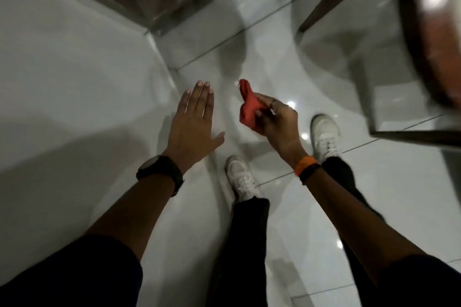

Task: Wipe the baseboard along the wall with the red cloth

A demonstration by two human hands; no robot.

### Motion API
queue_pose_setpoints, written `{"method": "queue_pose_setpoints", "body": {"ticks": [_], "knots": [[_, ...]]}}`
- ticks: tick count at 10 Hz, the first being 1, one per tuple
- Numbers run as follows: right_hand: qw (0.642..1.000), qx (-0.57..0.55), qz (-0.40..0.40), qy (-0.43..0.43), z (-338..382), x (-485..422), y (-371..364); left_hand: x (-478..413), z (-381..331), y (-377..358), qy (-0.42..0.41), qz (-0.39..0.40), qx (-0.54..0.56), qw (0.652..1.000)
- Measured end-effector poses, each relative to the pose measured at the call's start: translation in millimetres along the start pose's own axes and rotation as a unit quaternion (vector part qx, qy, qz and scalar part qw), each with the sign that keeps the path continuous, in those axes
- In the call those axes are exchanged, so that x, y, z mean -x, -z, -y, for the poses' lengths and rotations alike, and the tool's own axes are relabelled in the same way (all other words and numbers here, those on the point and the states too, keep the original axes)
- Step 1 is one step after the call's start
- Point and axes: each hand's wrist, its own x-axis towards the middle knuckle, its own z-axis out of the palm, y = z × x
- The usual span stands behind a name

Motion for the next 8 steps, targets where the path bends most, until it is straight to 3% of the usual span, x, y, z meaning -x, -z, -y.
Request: {"method": "queue_pose_setpoints", "body": {"ticks": [2, 3, 4, 5, 6, 7, 8], "knots": [[0.965, 0.063, -0.147, 0.206, 142, 32, 173, -45, -71, 153, -0.016, -0.190, 0.088, 0.978], [0.932, 0.149, -0.211, 0.253, 195, 39, 268, -73, -126, 245, -0.041, -0.240, 0.144, 0.959], [0.919, 0.198, -0.235, 0.247, 202, 29, 310, -89, -155, 282, -0.042, -0.239, 0.153, 0.958], [0.907, 0.280, -0.222, 0.223, 193, -5, 352, -111, -190, 319, -0.048, -0.221, 0.124, 0.966], [0.930, 0.297, -0.149, 0.157, 185, -28, 364, -125, -206, 330, -0.059, -0.181, 0.125, 0.974], [0.848, 0.521, 0.002, 0.095, 172, -44, 368, -130, -212, 329, -0.043, -0.118, 0.114, 0.985], [0.817, 0.565, 0.005, 0.118, 180, -42, 370, -117, -208, 330, -0.035, -0.120, 0.106, 0.986]]}}
